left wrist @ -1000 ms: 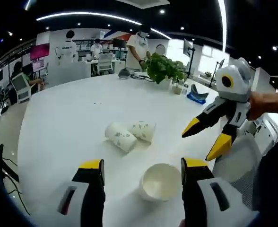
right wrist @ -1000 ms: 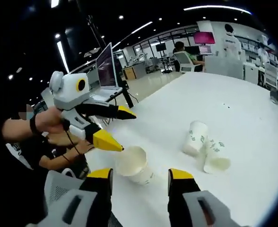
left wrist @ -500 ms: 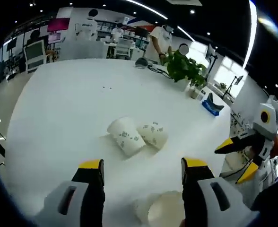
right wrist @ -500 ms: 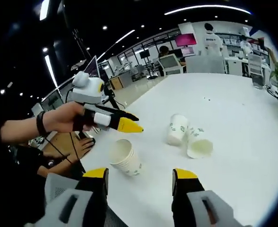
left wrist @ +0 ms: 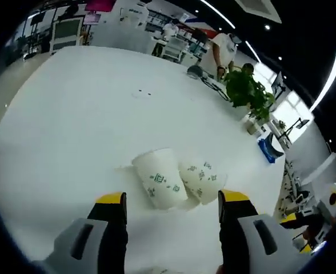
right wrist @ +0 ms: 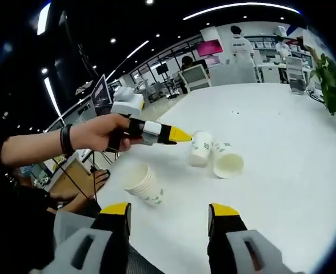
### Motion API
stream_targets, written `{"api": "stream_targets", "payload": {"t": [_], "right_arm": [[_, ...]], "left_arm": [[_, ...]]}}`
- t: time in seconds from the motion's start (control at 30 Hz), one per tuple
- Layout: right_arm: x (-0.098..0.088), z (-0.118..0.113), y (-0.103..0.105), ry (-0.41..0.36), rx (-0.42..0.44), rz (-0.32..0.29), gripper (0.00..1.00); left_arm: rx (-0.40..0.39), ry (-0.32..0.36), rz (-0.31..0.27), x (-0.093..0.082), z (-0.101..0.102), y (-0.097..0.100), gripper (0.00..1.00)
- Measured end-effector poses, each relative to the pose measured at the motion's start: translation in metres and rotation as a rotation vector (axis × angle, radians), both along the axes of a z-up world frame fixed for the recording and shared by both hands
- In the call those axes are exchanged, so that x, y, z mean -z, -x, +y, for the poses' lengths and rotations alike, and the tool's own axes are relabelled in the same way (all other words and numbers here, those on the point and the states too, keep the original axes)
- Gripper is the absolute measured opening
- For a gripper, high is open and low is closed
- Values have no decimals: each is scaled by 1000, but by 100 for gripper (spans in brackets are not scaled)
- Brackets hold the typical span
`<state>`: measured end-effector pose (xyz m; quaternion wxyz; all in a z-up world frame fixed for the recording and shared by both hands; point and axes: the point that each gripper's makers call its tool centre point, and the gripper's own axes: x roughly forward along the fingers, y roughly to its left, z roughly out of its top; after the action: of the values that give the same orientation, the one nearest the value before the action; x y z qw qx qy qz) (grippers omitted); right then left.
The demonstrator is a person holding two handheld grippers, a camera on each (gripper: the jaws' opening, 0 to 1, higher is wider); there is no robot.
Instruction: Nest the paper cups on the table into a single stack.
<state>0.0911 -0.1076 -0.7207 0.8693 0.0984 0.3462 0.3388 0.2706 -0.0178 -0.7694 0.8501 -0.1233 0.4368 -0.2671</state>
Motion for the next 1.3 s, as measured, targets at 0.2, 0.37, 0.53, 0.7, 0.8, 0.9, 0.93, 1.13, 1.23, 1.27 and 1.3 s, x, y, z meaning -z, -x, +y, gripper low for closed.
{"api": "stream_targets", "payload": {"t": [0.2,0.37,0.53,0.7,0.8,0.9,0.93,1.13,1.23,1.27,1.3], "right_arm": [[3,-7,2,-10,27,15,54],[12,-15,2,-6,41,29,54],[15,-21,5,-9,60,43,54],[16,-25,6,-10,69,50,53],[18,-27,7,-12,74,57,53],[19,-26,7,-13,71,59,52],[20,-26,7,-14,71,60,52],[18,-24,4,-13,62,53,52],[17,-23,2,-11,54,48,52],[16,-23,0,-11,53,46,52],[16,-22,-2,-13,49,43,52]], "left_arm": [[-11,-35,49,17,-8,-6,62],[-15,-52,83,29,-13,-6,61],[-16,-74,90,39,-17,-11,56],[-15,-77,105,44,-18,-12,50],[-5,-83,97,46,-19,-14,40],[13,-117,58,44,-14,-18,37],[19,-125,54,44,-14,-18,37],[46,-166,23,40,2,-15,35],[56,-172,-3,34,10,-14,34],[60,-171,-13,34,13,-17,34],[66,-171,-22,33,16,-18,34]]}}
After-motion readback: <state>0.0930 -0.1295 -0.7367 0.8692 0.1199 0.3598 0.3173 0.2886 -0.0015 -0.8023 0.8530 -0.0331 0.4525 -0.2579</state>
